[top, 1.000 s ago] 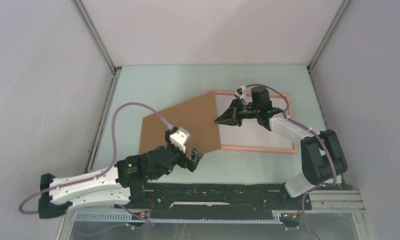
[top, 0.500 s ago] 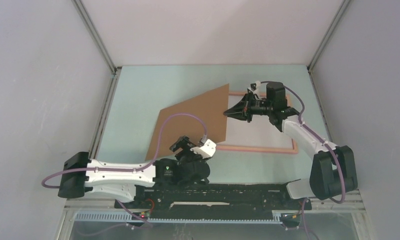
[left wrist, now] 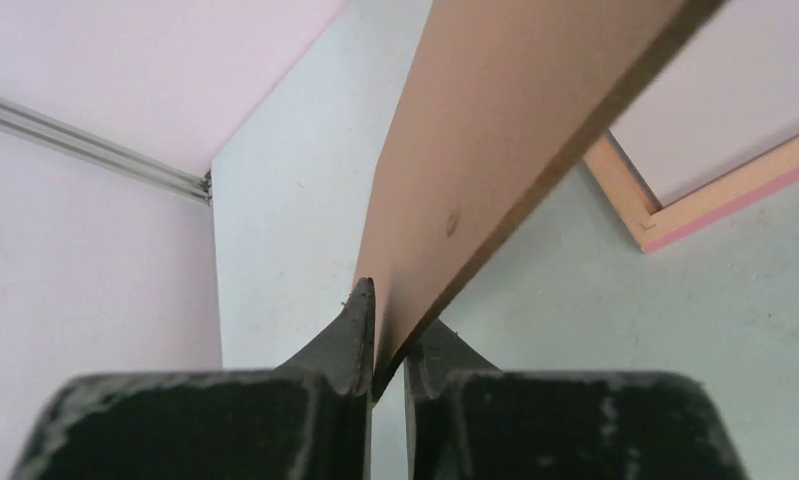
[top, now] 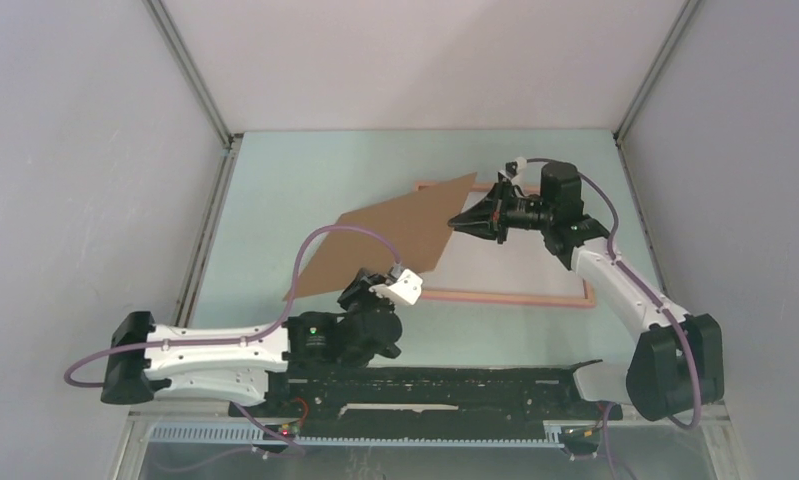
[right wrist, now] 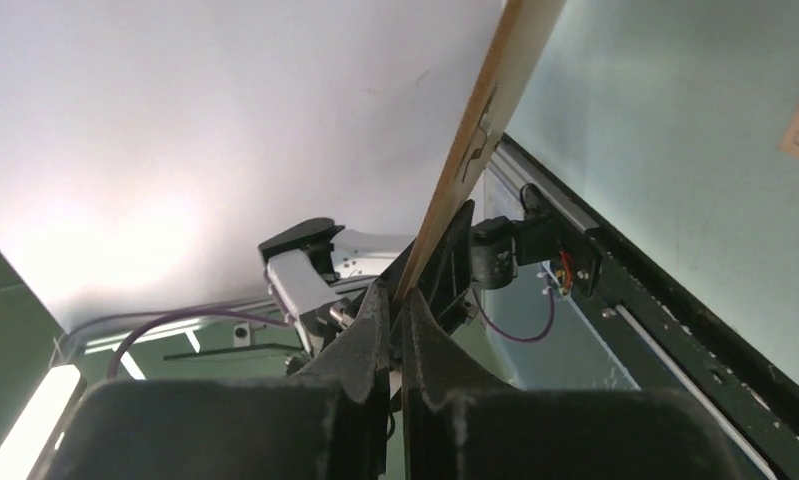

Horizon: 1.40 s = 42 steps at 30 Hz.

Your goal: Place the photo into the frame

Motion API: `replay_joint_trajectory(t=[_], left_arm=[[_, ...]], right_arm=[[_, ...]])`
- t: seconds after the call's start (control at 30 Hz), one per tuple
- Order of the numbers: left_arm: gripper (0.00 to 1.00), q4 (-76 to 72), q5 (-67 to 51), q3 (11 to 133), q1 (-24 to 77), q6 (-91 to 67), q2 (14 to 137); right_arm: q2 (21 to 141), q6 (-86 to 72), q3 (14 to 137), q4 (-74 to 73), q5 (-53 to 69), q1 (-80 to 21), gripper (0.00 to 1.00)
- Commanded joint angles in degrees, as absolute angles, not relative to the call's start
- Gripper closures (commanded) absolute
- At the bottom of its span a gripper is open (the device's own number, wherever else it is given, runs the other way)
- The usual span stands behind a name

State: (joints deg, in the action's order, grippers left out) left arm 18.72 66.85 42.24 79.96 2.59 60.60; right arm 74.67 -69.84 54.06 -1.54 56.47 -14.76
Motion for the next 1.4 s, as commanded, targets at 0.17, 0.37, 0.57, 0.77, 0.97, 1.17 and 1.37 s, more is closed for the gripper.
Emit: replay_joint_trajectory(t=[0.17,0.37,0.57,0.77,0.97,1.17,1.37], left_arm=[[1.00,14.71,65.07,52.47,75.88,9.62,48.71],[1.00,19.34,53.76,61.84,68.96,3.77,43.45],[1.00,23.93,38.17,70.78,58.12,-11.24,42.81],[1.00,28.14,22.19,76.12,47.70,-22.88,49.20],[1.00,26.27,14.60,75.03,45.50,-25.65,51.09],[1.00,25.38,1.96,76.21,42.86,-26.85,53.54],[1.00,23.05,-10.00,74.72,41.57,-23.35,56.38]], right_arm=[[70.91,-59.36,67.16,-5.03,59.95,-9.91,0.44],[66.17,-48.86,77.62,-14.21,58.11,0.81,0.25],[65.20,-34.74,80.12,-31.56,51.74,3.48,0.26],[62.19,-31.25,70.24,-33.26,48.81,1.95,0.27],[63.89,-27.05,61.75,-23.91,47.66,-12.56,0.17],[67.88,-26.05,59.16,-11.95,49.10,-14.45,0.14],[67.54,-15.23,59.86,-3.54,56.30,-5.61,0.13]])
